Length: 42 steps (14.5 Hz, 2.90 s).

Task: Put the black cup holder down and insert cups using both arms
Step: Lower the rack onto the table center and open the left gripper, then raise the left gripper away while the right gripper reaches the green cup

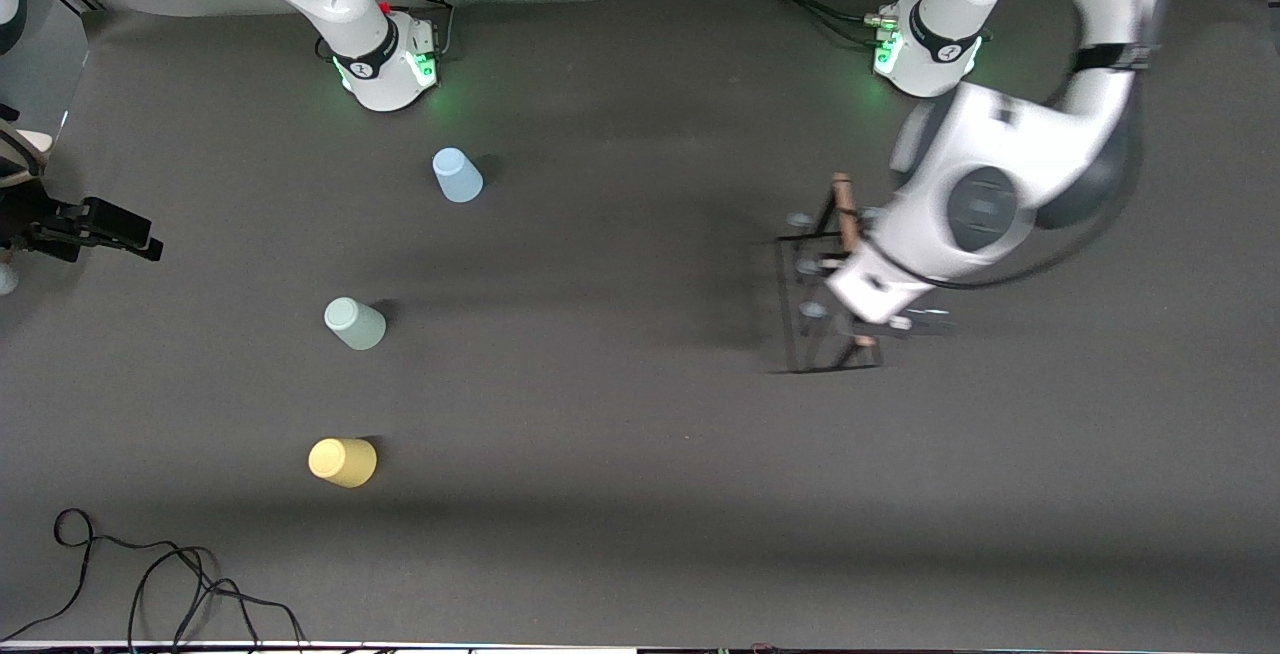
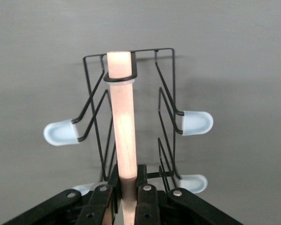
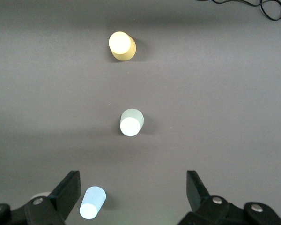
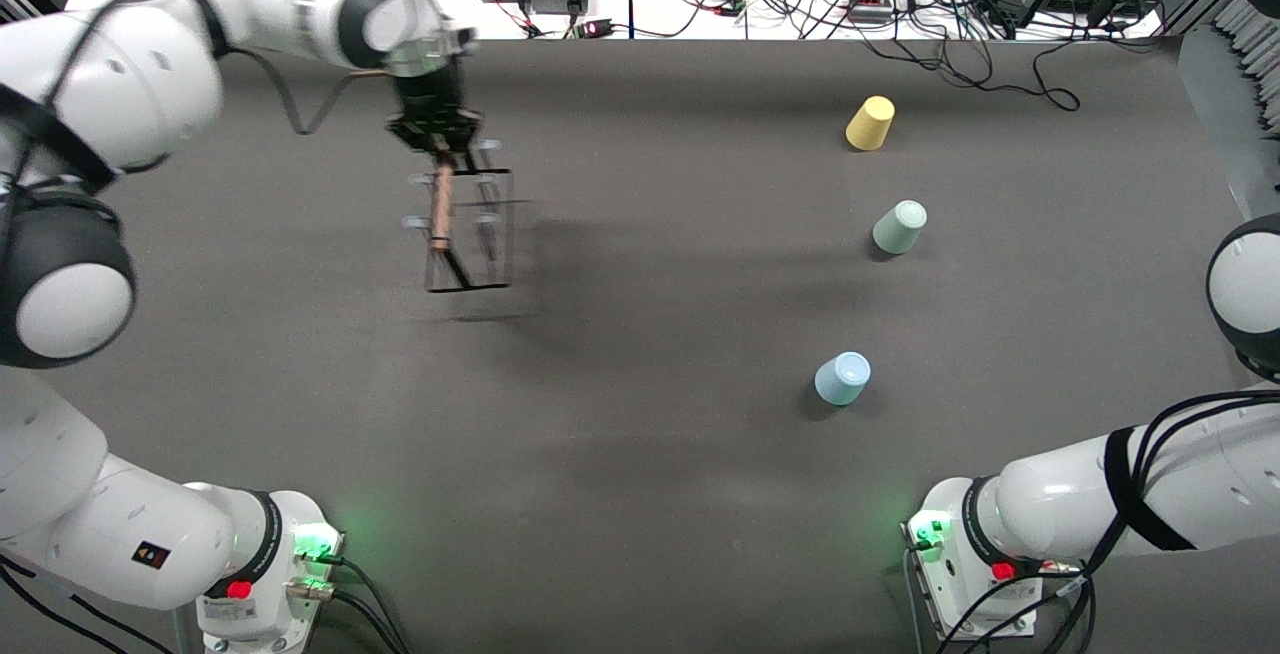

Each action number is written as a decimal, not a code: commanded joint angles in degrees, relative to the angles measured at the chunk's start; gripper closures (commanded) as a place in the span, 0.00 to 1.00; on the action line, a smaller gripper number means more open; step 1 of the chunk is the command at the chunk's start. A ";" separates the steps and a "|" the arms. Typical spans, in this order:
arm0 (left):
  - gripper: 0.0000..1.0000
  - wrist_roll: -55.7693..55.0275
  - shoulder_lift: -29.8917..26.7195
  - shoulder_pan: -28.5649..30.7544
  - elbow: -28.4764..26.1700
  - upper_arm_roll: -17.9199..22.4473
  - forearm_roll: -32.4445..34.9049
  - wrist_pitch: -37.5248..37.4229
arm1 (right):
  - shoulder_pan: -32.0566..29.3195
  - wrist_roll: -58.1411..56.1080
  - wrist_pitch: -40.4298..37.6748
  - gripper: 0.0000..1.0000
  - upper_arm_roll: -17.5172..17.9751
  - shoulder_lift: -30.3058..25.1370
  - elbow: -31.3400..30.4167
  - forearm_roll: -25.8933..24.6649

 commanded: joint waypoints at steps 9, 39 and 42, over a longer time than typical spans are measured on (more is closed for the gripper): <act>1.00 -26.44 22.07 -16.23 29.28 -2.43 -0.70 1.00 | 0.43 -0.55 0.14 0.00 -0.26 0.14 -0.03 -0.75; 0.01 25.81 -7.97 24.07 30.01 -1.47 5.97 -42.68 | 3.51 1.39 18.57 0.00 -0.52 -14.72 -31.83 -1.10; 0.02 32.60 -8.32 30.32 23.53 -1.55 8.00 -35.15 | 4.47 0.94 28.83 0.00 -0.52 -14.10 -40.43 -1.10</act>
